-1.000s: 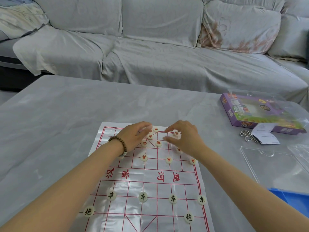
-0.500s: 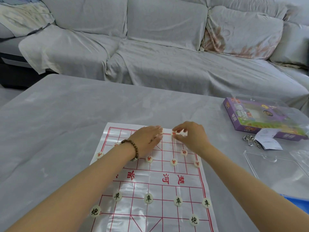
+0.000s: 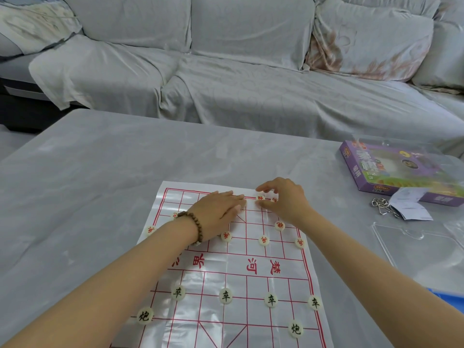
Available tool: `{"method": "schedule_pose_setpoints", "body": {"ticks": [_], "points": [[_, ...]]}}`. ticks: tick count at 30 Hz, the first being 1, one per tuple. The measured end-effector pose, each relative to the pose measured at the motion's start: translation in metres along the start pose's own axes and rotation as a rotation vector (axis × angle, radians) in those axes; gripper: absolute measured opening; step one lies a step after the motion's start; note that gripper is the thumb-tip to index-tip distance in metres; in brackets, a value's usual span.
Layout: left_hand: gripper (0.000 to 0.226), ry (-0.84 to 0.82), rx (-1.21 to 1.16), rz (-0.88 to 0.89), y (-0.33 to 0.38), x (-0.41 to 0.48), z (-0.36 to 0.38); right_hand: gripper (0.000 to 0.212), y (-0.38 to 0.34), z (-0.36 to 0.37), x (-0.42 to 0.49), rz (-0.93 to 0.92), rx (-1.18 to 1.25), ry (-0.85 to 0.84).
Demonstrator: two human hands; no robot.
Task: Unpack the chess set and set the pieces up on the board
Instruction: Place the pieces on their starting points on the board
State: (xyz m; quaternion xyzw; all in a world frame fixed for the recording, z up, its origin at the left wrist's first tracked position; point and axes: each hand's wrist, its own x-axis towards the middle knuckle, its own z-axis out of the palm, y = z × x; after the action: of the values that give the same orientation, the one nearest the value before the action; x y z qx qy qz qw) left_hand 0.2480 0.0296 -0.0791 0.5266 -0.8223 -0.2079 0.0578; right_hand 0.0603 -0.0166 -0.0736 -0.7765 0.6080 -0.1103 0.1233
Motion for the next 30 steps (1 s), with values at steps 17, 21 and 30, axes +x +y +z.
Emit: {"method": "schedule_pose_setpoints", "body": {"ticks": [17,21,30], "points": [[0.035,0.206,-0.167,-0.164,-0.009,-0.024,-0.019,0.026,-0.021,0.003,-0.005,-0.182,-0.103,-0.017],[0.036,0.202,-0.149,-0.17,-0.008,-0.018,-0.019,0.035,-0.018,0.002,-0.005,-0.212,-0.106,-0.041],[0.033,0.208,-0.131,-0.182,-0.013,-0.011,-0.02,0.027,-0.017,0.009,0.004,-0.145,-0.105,0.041]]}}
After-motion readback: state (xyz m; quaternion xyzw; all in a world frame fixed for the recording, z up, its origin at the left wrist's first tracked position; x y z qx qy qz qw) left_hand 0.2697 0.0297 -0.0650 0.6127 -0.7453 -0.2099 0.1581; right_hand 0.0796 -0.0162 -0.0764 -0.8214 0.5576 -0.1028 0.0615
